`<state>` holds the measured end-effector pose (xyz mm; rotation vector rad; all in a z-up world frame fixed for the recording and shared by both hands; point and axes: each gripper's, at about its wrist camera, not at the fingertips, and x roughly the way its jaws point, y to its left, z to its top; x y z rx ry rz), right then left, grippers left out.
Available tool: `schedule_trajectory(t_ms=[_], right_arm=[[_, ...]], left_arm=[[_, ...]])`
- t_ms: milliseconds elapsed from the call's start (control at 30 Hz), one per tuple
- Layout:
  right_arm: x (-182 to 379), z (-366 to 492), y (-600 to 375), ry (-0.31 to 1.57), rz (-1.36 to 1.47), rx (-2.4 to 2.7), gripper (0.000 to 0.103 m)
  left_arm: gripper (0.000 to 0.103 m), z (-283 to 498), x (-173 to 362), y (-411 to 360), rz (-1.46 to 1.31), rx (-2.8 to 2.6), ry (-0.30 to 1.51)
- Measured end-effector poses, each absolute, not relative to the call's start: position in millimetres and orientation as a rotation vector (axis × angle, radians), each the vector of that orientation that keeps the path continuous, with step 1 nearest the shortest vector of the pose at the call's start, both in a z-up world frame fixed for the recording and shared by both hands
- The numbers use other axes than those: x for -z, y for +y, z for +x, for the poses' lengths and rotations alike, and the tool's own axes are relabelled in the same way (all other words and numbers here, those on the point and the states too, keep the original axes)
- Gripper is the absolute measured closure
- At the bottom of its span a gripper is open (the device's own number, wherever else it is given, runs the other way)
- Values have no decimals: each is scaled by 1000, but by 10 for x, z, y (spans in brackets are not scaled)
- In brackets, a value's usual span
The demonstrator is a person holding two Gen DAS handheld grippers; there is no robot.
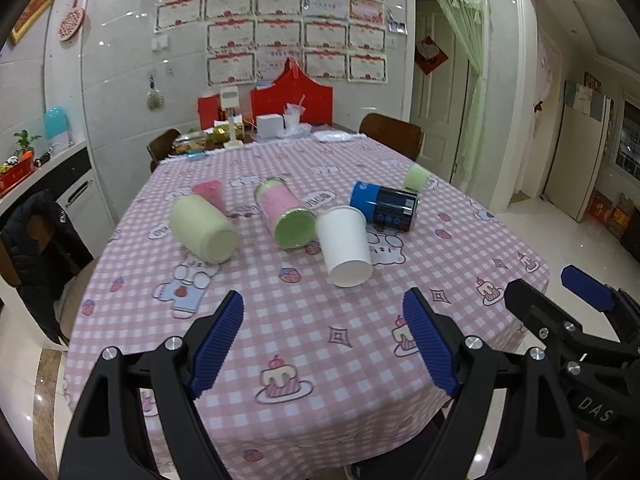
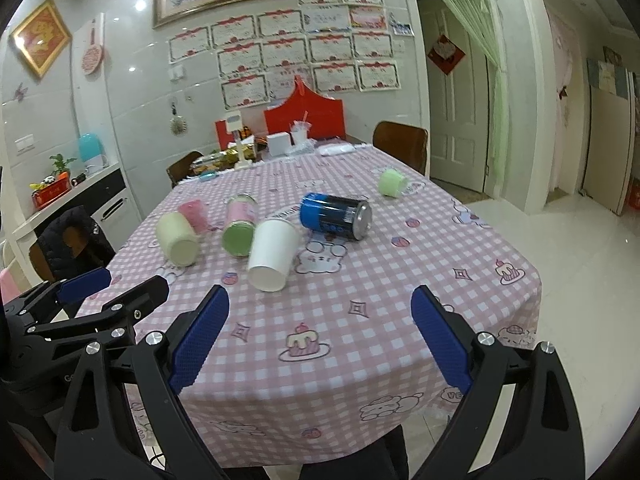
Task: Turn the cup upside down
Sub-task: 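Move the right gripper to the blue-and-black can lying on its side and grasp it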
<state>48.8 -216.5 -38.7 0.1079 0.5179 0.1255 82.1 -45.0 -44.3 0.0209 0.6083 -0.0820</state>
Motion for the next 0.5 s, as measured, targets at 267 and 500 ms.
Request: schedule_trajectory(t_ms=[267, 500], right_arm=[[542, 935, -2429, 584, 96, -104, 14], [705, 1575, -2618, 681, 32, -126, 14]], left_arm=[[22, 1358, 628, -747, 34, 127, 695], [22, 1907, 777, -870, 0, 140, 774]])
